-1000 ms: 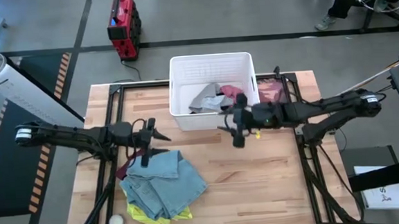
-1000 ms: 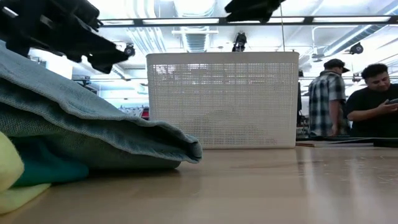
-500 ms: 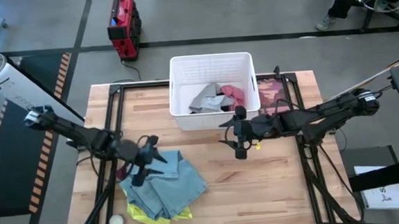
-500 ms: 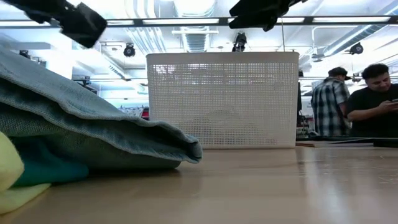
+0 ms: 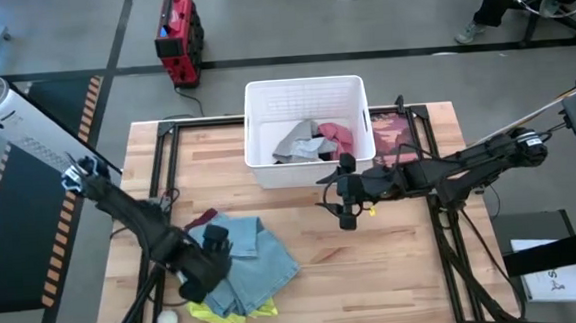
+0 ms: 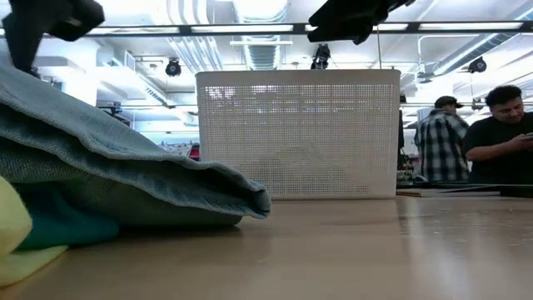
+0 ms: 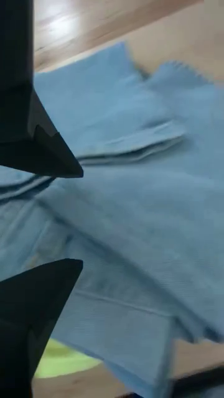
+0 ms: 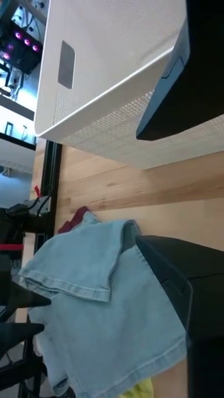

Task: Sort clothes
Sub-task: Put the blue pants into the white laundry bin

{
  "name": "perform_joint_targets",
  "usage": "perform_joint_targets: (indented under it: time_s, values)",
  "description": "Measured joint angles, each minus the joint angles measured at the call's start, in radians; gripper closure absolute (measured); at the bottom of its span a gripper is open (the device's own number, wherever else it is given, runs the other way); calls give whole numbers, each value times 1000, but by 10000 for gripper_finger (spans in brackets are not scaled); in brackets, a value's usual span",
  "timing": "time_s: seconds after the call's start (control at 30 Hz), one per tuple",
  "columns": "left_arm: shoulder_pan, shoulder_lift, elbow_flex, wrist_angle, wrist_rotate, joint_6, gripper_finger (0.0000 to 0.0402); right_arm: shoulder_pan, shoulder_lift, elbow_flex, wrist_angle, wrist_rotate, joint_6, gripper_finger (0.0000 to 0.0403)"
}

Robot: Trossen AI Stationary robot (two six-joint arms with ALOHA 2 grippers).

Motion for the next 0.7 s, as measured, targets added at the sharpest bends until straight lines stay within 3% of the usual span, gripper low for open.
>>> perform_joint_targets:
  time_s: [0.17, 0.37, 0.7]
  values:
    - [-43, 91, 82, -138, 71, -58, 163, 0, 0, -5, -4, 0, 0, 152]
    - [-112, 132, 125, -140, 76, -101, 139, 0, 0, -29, 1, 1, 0, 163]
    - [-136, 169, 31, -90, -44, -132, 116, 0, 0, -54, 4, 26, 12, 159]
